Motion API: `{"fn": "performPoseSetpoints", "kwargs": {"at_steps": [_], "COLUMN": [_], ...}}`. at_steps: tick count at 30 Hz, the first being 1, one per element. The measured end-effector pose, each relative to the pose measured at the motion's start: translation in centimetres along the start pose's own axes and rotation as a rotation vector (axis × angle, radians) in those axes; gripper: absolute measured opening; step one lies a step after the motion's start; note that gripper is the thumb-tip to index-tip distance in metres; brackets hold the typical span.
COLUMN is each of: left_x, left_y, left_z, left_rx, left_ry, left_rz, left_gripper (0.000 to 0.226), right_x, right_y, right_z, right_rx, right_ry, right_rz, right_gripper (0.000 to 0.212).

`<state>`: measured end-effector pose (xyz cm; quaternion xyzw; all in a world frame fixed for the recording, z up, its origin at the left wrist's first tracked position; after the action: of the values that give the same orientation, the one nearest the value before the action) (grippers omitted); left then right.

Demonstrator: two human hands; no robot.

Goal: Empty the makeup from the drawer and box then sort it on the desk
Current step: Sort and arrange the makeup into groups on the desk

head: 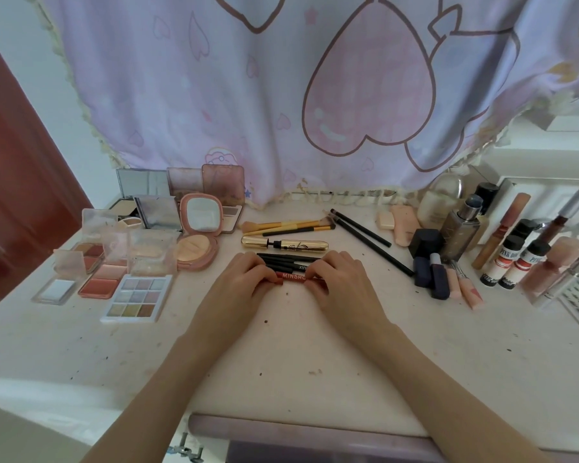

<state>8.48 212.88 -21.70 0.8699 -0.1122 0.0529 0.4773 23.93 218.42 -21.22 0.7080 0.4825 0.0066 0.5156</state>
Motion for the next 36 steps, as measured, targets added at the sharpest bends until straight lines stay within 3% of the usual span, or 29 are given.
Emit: {"fn": "performPoseSetpoints", "kwargs": {"at_steps": [3, 10, 14, 17, 21, 31, 33, 36], "left_x": [0.2, 0.3, 0.5, 0.7, 1.1, 0.4, 0.3, 0.2], "left_y": [0.1, 0.8, 1.3, 1.4, 1.1, 1.9, 1.9, 2.1], "left_z": [0.0, 0.3, 0.5, 0.4, 0.5, 0.4, 0.4, 0.3], "left_rx": [-0.002, 0.036, 0.072, 0.074, 0.052, 0.187, 0.191, 0.211], "left_ry": [-0.014, 0.015, 0.023, 0.022, -0.031, 0.106, 0.113, 0.123], "left_rz": [-0.015, -0.058, -0.101, -0.131, -0.185, -0.153, -0.128, -0.104], "left_gripper": [0.033, 0.034, 0.03, 0.025, 0.035, 0.03, 0.033, 0.031], "right_x": [0.1, 0.1, 0.2, 2.2, 5.7, 6.1, 5.9, 5.8], "right_y": [0.0, 0.8, 2.6, 4.5, 5.6, 4.5, 4.7, 5.6], "right_z": [-0.2, 0.2, 0.5, -0.2, -1.9, -3.5, -3.3, -2.7], "right_rx": [-0.003, -0.004, 0.026, 0.013, -0.115, -0.177, -0.136, 0.052], "right_ry": [0.006, -0.073, -0.095, -0.185, -0.347, -0.411, -0.421, -0.506], "right_rz": [-0.004, -0.083, -0.113, -0.002, 0.3, 0.415, 0.446, 0.302], "right_gripper": [0.004, 0.024, 0.024, 0.027, 0.032, 0.02, 0.021, 0.021]}}
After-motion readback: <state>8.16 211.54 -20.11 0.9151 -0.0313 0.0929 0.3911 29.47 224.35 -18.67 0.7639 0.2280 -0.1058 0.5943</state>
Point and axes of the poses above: each hand's wrist, its own z-axis away from the middle knuckle, its own y-axis out of the back of the hand, x = y × z, the point moved 4 cm from there along -z, towards the middle knuckle, and after that the axes turned 12 degrees about -z, right-handed, at the moved point
